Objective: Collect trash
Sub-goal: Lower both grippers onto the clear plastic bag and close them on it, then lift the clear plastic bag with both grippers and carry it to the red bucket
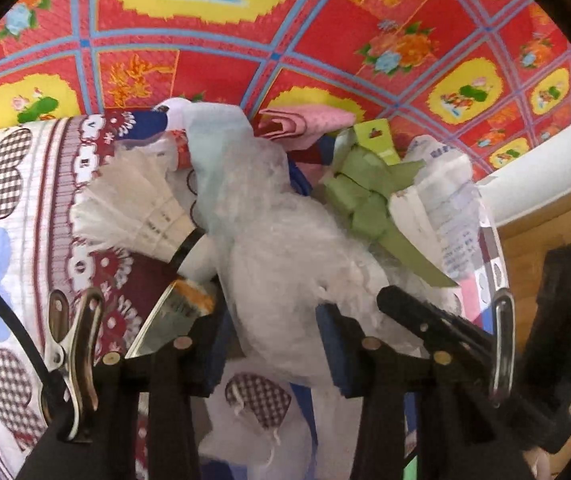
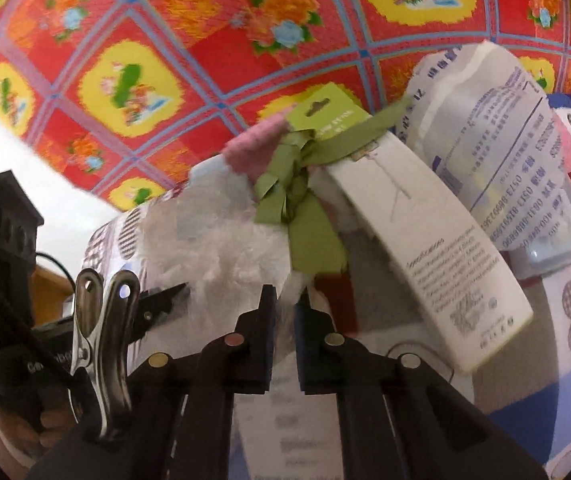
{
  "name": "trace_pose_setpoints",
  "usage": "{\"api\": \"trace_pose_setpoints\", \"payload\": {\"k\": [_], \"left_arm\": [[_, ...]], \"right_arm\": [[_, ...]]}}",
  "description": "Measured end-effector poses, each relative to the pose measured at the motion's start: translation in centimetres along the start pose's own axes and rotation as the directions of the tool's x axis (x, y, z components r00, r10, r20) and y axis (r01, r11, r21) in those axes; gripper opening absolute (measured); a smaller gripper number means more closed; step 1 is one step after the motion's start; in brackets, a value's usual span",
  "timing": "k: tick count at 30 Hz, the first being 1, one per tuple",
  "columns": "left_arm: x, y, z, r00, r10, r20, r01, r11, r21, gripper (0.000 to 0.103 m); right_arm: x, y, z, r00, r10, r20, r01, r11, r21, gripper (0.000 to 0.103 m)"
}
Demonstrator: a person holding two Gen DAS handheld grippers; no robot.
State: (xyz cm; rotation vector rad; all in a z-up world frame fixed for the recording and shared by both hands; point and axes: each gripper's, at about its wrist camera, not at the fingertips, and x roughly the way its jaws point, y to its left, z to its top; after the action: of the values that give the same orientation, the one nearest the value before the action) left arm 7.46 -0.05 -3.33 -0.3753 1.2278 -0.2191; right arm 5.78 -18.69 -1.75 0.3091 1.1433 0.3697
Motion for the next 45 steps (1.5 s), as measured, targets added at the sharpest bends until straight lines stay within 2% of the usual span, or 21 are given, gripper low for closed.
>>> {"api": "trace_pose_setpoints", "payload": {"k": [7, 13, 15, 17, 19, 22, 24, 27, 28, 29, 30, 32, 36, 40, 45], "left_arm": [[-2.8, -1.5, -3.9, 1.000, 0.017, -0.010, -0.016, 0.997, 0.071, 0.042], [-1.1, -2.8, -6.2, 0.997, 0.013, -0.072, -0.006, 0.995, 0.098, 0.042], [-0.5, -2.9, -6.7, 0.997, 0.026, -0.078, -0.018, 0.995, 0.093, 0.042], [-0.3, -2.9, -6.8, 0.997, 0.042, -0.061, -0.036, 0.995, 0.096, 0.042], [-0.1, -2.8, -6.9, 0.997, 0.058, -0.051, -0.053, 0.994, 0.096, 0.042], [0.4, -2.8, -6.8, 0.997, 0.060, -0.046, -0.056, 0.994, 0.095, 0.042], [0.5, -2.9, -6.8, 0.998, 0.055, -0.033, -0.052, 0.994, 0.101, 0.042], [0.7, -3.3, -6.7, 0.999, 0.043, -0.009, -0.041, 0.991, 0.127, 0.042], [0.8, -3.5, -6.7, 0.999, 0.037, -0.001, -0.036, 0.991, 0.129, 0.042], [0.9, -3.5, -6.6, 1.000, 0.029, 0.001, -0.028, 0.993, 0.119, 0.041], [0.9, -3.4, -6.6, 1.000, 0.017, 0.001, -0.017, 0.994, 0.109, 0.037], [0.7, -3.3, -6.7, 1.000, 0.017, 0.017, -0.019, 0.996, 0.086, 0.032], [-0.9, -2.8, -7.1, 0.998, 0.019, 0.064, -0.022, 0.998, 0.055, 0.023], [-3.5, -2.2, -7.4, 0.992, 0.011, 0.126, -0.012, 1.000, 0.005, 0.023], [-7.2, -2.2, -8.3, 0.976, 0.059, 0.208, -0.053, 0.998, -0.033, 0.023]], "right_arm": [[-3.4, 0.6, -3.8, 0.999, -0.011, -0.044, 0.009, 0.999, -0.042, 0.010], [-4.4, -0.3, -6.4, 0.992, -0.069, -0.104, 0.061, 0.995, -0.080, 0.010], [-4.5, -0.9, -6.8, 0.992, -0.065, -0.108, 0.058, 0.996, -0.069, 0.016], [-4.8, -1.7, -6.9, 0.994, -0.055, -0.091, 0.051, 0.998, -0.043, 0.034], [-4.9, -2.4, -6.6, 0.997, -0.047, -0.067, 0.046, 0.999, -0.022, 0.042], [-3.9, -3.3, -5.2, 0.998, -0.053, -0.037, 0.052, 0.998, -0.030, 0.051], [-2.4, -3.8, -4.0, 0.997, -0.067, -0.044, 0.066, 0.997, -0.039, 0.051], [-0.3, -4.1, -3.2, 0.997, -0.043, -0.070, 0.039, 0.998, -0.058, 0.046], [0.0, -3.9, -3.2, 0.997, -0.038, -0.065, 0.034, 0.997, -0.071, 0.030], [0.1, -3.4, -3.3, 0.998, -0.028, -0.057, 0.023, 0.995, -0.095, 0.021], [0.0, -2.7, -3.4, 0.998, -0.042, -0.042, 0.036, 0.991, -0.129, 0.021], [-0.4, -1.7, -3.7, 0.998, -0.060, -0.008, 0.057, 0.979, -0.195, 0.012], [-1.9, -0.8, -3.6, 1.000, -0.006, 0.027, 0.012, 0.973, -0.229, 0.009], [-3.5, 1.2, -3.4, 0.997, 0.041, 0.063, -0.022, 0.960, -0.280, 0.009], [-5.1, 4.6, -3.5, 0.990, 0.103, 0.098, -0.059, 0.926, -0.373, 0.009]]}}
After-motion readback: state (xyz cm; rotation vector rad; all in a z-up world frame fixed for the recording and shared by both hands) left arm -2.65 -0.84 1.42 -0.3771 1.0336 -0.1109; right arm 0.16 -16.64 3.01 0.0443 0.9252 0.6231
